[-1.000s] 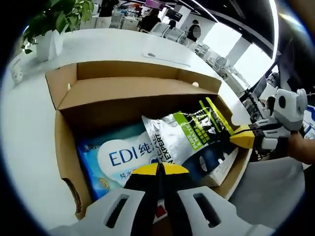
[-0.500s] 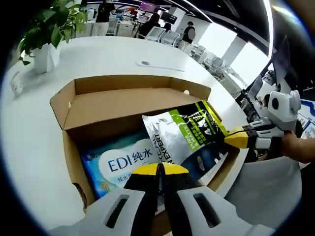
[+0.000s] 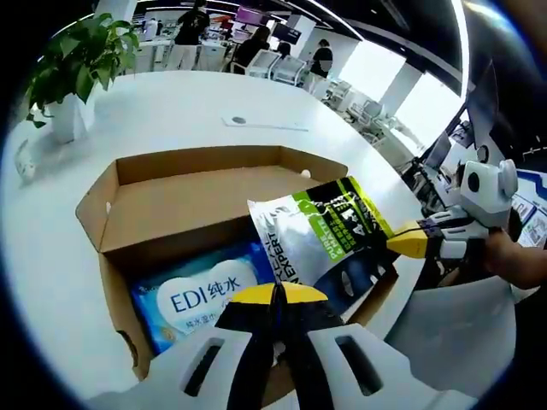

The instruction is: Operate the shoe box by opening the lid, removing the specified soft item, and placing it in the target area until the item is outside and the box remains undamaged.

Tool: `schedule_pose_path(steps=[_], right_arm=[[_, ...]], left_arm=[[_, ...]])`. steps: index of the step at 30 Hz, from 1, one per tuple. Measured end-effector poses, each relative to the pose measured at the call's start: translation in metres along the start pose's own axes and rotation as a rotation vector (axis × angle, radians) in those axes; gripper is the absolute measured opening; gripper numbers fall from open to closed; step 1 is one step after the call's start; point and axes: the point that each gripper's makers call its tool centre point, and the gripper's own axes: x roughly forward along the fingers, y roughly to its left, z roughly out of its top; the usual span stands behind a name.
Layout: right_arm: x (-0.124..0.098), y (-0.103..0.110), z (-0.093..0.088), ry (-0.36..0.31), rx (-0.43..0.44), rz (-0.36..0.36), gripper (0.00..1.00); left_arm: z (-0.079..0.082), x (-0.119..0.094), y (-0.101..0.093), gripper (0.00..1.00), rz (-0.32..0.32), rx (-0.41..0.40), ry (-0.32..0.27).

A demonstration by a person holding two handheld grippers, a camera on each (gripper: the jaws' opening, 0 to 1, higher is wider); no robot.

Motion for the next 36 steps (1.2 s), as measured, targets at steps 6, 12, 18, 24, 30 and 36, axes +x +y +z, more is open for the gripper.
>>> schedule_pose_path(steps=[6, 12, 18, 24, 30, 36], right_arm=[[-0.011, -0.013, 0.0, -0.004, 0.007, -0.014, 0.0], [-0.022, -0.026, 0.001, -0.009, 0.017, -0.028, 0.0], [-0.033, -0.044, 0.0, -0.008, 0.03, -0.045, 0.0], [-0.041, -0.061, -0.002, -0.004, 0.04, -0.063, 0.0], [-0.049, -0.076, -0.005, 0.002, 0.051, -0.076, 0.0], [-0.057, -0.093, -0.008, 0.006, 0.061, -0.093, 0.0]], left_arm=[[0.008, 0.008, -0.015, 0.0, -0.017, 0.005, 0.002], [0.016, 0.016, -0.029, 0.0, -0.032, 0.007, 0.003], [0.02, 0.025, -0.045, 0.0, -0.049, 0.016, 0.007], [0.027, 0.035, -0.06, 0.0, -0.07, 0.017, 0.006], [0.031, 0.044, -0.074, 0.0, -0.085, 0.023, 0.008], [0.037, 0.053, -0.087, 0.0, -0.095, 0.022, 0.005]])
